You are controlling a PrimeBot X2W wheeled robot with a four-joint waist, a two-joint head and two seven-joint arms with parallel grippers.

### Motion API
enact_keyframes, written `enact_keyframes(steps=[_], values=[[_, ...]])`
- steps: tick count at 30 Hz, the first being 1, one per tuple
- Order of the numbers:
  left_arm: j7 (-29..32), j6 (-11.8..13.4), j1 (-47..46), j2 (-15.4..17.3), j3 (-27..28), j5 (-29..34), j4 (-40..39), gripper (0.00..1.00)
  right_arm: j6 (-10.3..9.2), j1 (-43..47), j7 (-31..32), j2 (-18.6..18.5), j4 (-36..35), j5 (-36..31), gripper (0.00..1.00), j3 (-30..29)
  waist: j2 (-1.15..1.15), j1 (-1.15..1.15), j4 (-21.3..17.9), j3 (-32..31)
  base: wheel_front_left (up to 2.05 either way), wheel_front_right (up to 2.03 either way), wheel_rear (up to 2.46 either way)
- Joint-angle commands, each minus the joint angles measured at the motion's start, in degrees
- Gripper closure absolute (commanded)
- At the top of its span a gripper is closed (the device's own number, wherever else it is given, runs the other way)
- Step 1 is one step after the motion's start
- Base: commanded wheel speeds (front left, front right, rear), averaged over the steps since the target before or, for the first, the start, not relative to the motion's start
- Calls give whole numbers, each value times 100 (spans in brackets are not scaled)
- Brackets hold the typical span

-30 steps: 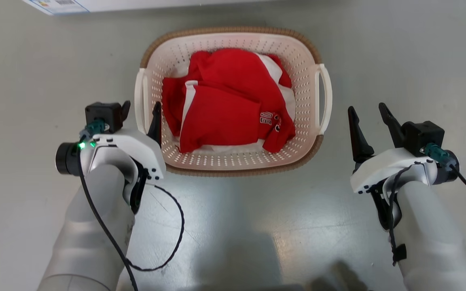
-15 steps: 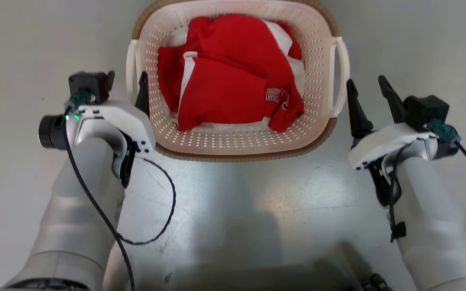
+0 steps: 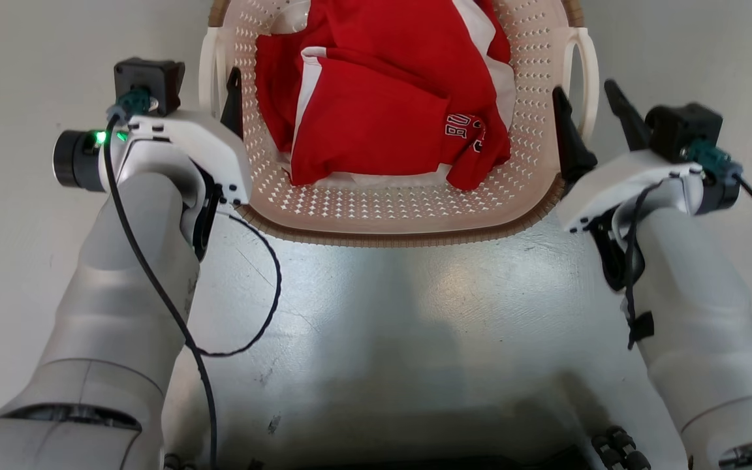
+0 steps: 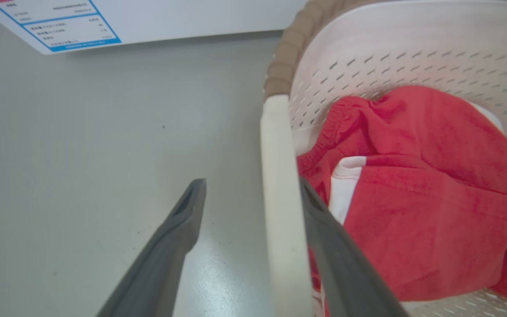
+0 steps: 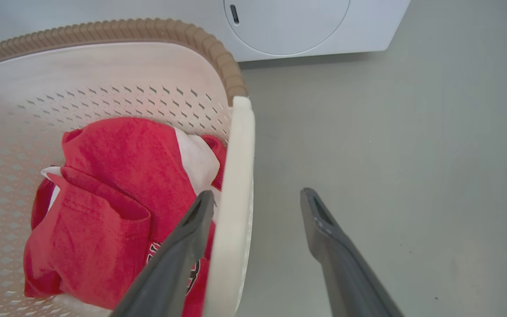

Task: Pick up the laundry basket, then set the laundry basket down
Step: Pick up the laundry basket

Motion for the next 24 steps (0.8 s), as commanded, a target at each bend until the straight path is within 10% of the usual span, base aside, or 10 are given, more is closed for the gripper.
enact_keyframes(steps=[1,22,23,24], values=[[-30,28,-35,136,52,18,55,0,35,-13,-63,62,86,49,0,155,0,0,12,13,0,0,0],[-30,35,-310,121,-128,-44,457,0,35,-331,-63,62,588,369,2,477,0,0,37,8,0,0,0],[-30,22,-302,119,-114,-70,426,38,35,-337,-63,62,593,369,35,487,0,0,31,9,0,0,0],[-30,-9,-293,113,-137,-68,447,100,35,-328,-63,62,657,406,98,517,0,0,32,2,0,0,0]])
